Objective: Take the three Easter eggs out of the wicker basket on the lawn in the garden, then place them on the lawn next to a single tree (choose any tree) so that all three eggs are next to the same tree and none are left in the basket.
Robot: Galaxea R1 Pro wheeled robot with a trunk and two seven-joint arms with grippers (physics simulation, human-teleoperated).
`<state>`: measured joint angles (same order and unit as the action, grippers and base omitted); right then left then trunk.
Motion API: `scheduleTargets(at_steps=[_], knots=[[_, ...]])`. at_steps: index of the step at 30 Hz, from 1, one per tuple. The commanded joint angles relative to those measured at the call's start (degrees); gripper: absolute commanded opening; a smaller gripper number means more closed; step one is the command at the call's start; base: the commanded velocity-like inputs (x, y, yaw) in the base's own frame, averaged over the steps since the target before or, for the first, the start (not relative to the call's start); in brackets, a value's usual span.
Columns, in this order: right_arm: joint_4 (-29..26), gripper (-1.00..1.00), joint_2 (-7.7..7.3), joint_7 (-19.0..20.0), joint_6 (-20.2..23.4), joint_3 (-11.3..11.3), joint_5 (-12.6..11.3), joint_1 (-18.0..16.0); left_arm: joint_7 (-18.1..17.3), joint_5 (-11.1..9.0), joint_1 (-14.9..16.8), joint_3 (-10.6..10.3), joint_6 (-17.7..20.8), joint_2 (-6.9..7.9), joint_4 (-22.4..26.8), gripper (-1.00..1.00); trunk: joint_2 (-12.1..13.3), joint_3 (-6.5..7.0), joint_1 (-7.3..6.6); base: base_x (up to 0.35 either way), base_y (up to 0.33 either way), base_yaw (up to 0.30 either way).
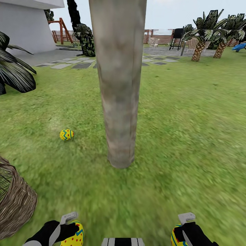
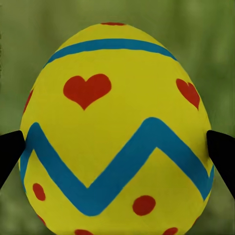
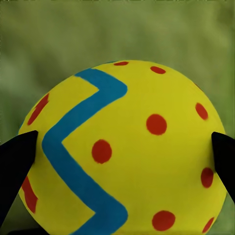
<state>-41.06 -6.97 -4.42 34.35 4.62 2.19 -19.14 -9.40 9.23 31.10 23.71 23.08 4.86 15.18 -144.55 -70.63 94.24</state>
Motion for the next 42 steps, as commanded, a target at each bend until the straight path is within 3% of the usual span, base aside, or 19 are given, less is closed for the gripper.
scheduleTargets(at_steps=[1,10,11,12,28,42], knots=[[-0.08,-1.0,-0.06,-0.15,0.37,0.3,0.19,-0.02,-0.42,0.61,0.01,0.46,0.3,-0.03,0.11,-1.0,-0.03,-0.27,0.01,0.0,0.0,0.0],[-0.08,-1.0,-0.06,-0.15,0.37,0.29,0.18,-0.02,-0.43,0.52,0.01,0.46,0.23,-0.11,0.11,-1.0,-0.04,-0.49,0.04,0.0,0.0,0.0],[-0.08,-1.0,-0.11,-0.15,0.34,0.28,0.18,-0.02,-0.44,0.48,0.01,0.46,0.19,-0.11,0.11,1.0,-0.04,-0.49,0.04,0.0,0.0,0.0],[-0.08,1.0,-0.18,-0.15,0.3,0.24,0.15,-0.02,-0.43,0.45,0.01,0.46,0.15,-0.11,0.11,1.0,-0.04,-0.49,0.04,0.0,0.0,0.0],[-0.08,1.0,-0.06,-0.15,0.33,0.22,0.18,-0.02,-0.45,0.42,0.01,0.54,-0.05,-0.03,0.18,1.0,-0.04,-0.49,0.04,-0.019,0.0,0.0],[-0.08,1.0,0.06,-0.24,0.28,0.22,0.27,-0.02,-0.27,0.43,0.01,0.54,-0.24,-0.03,0.2,1.0,0.14,2.61,-0.32,-0.094,0.04,0.0]])
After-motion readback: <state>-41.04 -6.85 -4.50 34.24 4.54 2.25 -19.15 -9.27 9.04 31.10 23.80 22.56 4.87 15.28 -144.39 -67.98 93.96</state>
